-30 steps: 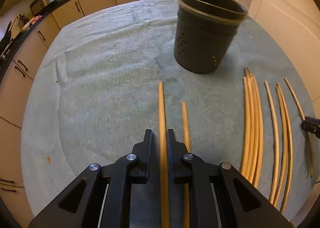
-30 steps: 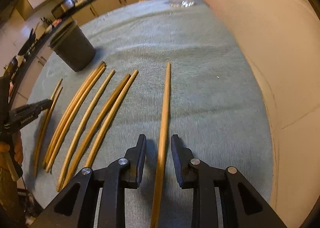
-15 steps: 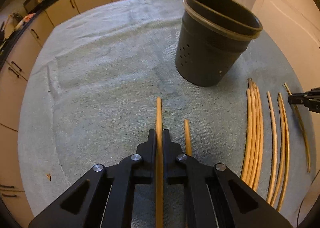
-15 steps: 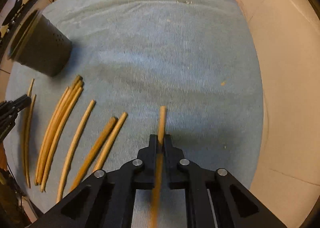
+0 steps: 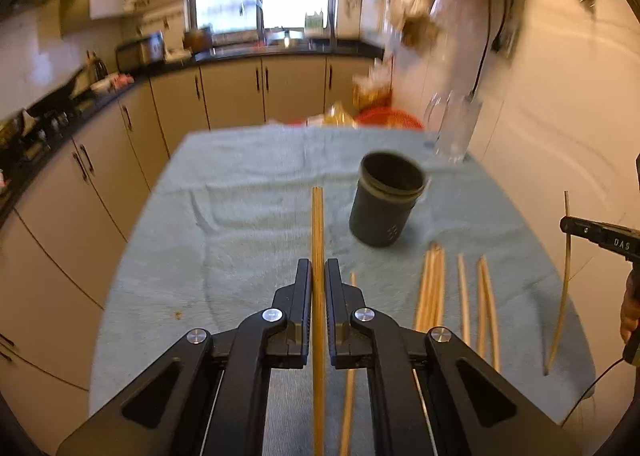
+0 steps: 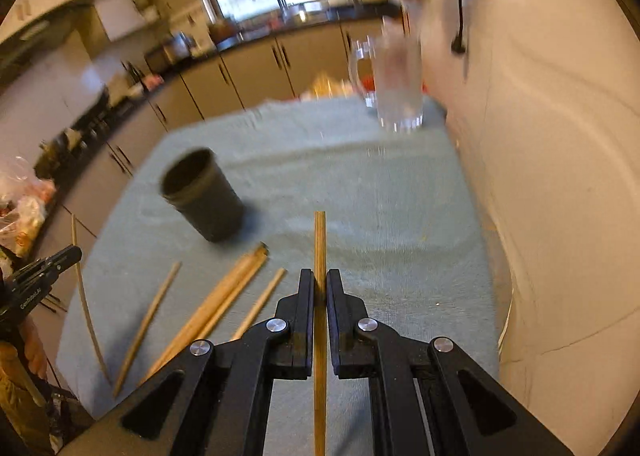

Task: Organize utensils
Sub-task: 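Lift the left tool's chopstick upright while the right tool lifts its chopstick too, then lower the left tool's chopstick into the grey holder and open it while the right tool does the same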

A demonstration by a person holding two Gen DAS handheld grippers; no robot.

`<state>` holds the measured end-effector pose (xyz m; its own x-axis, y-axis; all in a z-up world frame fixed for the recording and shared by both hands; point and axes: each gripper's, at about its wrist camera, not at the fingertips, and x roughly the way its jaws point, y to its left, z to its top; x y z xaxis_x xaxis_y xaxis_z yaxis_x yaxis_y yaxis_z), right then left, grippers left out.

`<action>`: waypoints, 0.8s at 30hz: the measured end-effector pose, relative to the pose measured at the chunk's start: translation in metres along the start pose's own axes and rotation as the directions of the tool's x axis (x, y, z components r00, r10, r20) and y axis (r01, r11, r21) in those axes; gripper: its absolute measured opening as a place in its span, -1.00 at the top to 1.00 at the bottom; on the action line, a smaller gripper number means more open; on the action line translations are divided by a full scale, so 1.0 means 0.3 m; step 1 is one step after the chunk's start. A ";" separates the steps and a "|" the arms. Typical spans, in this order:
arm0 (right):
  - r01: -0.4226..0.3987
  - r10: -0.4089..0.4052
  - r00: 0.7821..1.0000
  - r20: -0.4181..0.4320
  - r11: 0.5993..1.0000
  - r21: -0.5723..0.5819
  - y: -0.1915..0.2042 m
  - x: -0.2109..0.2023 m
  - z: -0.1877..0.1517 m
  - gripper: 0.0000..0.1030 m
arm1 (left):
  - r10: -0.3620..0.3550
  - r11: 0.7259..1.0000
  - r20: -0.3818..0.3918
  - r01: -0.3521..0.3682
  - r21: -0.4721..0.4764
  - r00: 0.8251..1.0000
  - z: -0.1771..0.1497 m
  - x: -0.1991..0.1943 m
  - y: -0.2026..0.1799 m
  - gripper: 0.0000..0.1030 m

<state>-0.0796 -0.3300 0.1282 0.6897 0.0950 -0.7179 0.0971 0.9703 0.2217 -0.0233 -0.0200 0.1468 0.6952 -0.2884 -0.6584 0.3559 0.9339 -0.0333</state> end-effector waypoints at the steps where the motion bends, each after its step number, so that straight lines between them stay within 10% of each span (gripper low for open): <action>1: -0.004 0.004 0.999 0.037 1.000 -0.015 0.014 -0.044 -0.015 0.87 | -0.003 1.000 0.022 0.003 0.002 1.000 -0.008 -0.037 -0.010 0.89; 14: -0.056 0.065 0.969 0.239 0.997 -0.046 0.101 -0.322 -0.054 0.87 | -0.013 0.999 0.218 0.006 0.035 0.976 -0.018 -0.299 -0.097 0.88; 24: -0.089 0.093 0.952 0.293 0.996 -0.028 0.138 -0.297 0.086 0.87 | -0.055 0.998 0.249 0.053 0.014 0.967 0.188 -0.262 -0.133 0.89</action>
<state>-0.1185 -0.3041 0.2184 0.8755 0.1153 -0.4692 0.0156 0.9638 0.2661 -0.0569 -0.0465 0.2422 0.8081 -0.3825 -0.4479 0.4009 0.9143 -0.0576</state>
